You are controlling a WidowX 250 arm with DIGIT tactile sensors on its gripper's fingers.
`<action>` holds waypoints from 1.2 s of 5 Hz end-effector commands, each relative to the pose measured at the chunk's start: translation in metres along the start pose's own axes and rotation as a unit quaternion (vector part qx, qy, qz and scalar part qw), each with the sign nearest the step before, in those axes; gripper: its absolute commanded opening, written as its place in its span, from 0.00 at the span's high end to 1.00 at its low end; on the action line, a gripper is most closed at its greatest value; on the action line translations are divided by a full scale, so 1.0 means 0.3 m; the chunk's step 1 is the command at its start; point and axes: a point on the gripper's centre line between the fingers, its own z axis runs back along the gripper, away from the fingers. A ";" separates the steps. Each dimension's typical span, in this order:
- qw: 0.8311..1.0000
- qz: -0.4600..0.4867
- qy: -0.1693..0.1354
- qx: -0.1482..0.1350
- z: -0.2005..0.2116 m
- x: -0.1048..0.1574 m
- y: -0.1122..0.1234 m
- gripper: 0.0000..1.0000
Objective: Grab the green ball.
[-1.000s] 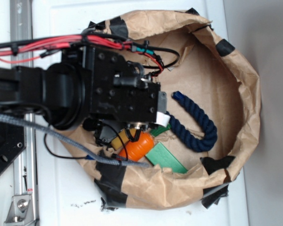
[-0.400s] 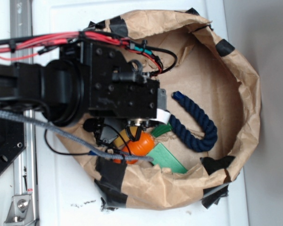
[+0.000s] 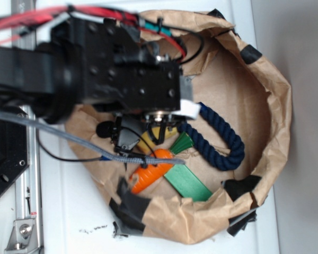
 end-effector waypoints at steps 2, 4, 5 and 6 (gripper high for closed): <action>0.973 0.190 -0.129 -0.011 0.495 0.040 0.053 1.00; 0.969 0.228 -0.085 -0.035 0.429 0.021 0.031 1.00; 0.959 0.270 -0.066 -0.048 0.400 0.004 0.030 1.00; 0.959 0.280 -0.032 -0.045 0.351 -0.006 0.023 1.00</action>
